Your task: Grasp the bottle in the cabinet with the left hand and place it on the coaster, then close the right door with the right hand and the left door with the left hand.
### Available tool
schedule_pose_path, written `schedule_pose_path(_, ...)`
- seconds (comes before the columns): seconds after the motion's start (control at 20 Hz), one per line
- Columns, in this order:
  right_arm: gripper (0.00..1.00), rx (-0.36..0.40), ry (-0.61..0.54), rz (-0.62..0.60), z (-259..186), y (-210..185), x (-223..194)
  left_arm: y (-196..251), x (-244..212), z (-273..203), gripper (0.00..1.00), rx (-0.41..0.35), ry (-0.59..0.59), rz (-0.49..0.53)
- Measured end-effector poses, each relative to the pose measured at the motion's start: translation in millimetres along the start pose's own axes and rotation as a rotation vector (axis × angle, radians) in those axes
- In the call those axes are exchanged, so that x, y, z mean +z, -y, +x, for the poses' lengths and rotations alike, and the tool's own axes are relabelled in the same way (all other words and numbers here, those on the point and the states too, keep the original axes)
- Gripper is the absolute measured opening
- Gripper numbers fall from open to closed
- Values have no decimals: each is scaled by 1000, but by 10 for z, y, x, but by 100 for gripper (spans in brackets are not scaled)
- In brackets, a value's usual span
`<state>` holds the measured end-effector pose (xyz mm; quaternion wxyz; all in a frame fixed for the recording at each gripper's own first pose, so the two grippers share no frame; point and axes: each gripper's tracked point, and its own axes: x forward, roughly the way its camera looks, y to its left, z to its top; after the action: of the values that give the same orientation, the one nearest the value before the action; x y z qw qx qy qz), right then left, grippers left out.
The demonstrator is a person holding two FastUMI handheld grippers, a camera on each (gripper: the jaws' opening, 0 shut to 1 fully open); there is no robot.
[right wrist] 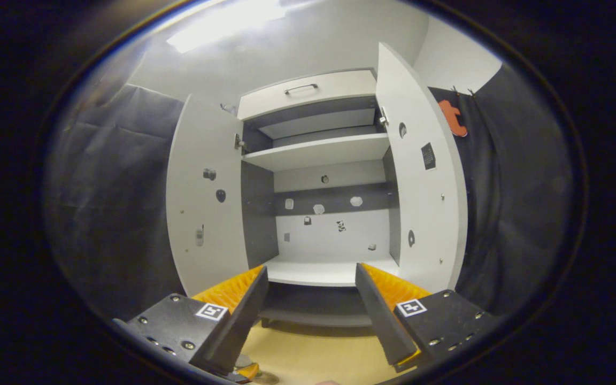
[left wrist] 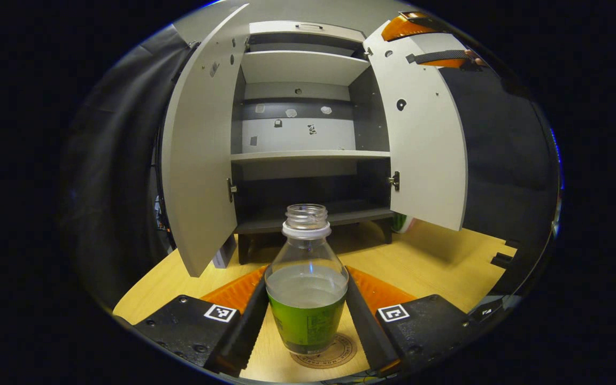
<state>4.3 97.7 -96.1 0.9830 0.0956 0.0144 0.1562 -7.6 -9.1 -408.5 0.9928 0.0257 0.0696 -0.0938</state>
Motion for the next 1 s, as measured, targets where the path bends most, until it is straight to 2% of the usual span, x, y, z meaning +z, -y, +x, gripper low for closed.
schedule_pose_path(0.45, 99, -45, -54, 22, 33, 60, -267, 40, -162, -88, 82, -41, -34, 8)
schedule_pose_path(0.5, 94, -47, -53, 22, 20, 70, -268, 48, -164, -93, 81, -44, -33, 11)
schedule_pose_path(0.55, 99, -47, -53, 22, 7, 70, -279, 70, -174, -85, 81, -49, -40, 15)
schedule_pose_path(0.85, 99, -40, -59, 2, -75, 77, -348, 143, -118, -143, 82, -56, -28, 42)
schedule_pose_path(0.9, 99, -40, -60, 2, -87, 81, -352, 174, -97, -151, 83, -65, -19, 47)
schedule_pose_path(0.95, 94, -42, -59, 6, -95, 91, -361, 184, -78, -154, 85, -66, -17, 49)
schedule_pose_path(1.0, 99, -42, -58, 11, -103, 96, -358, 175, -94, -146, 87, -64, -23, 55)
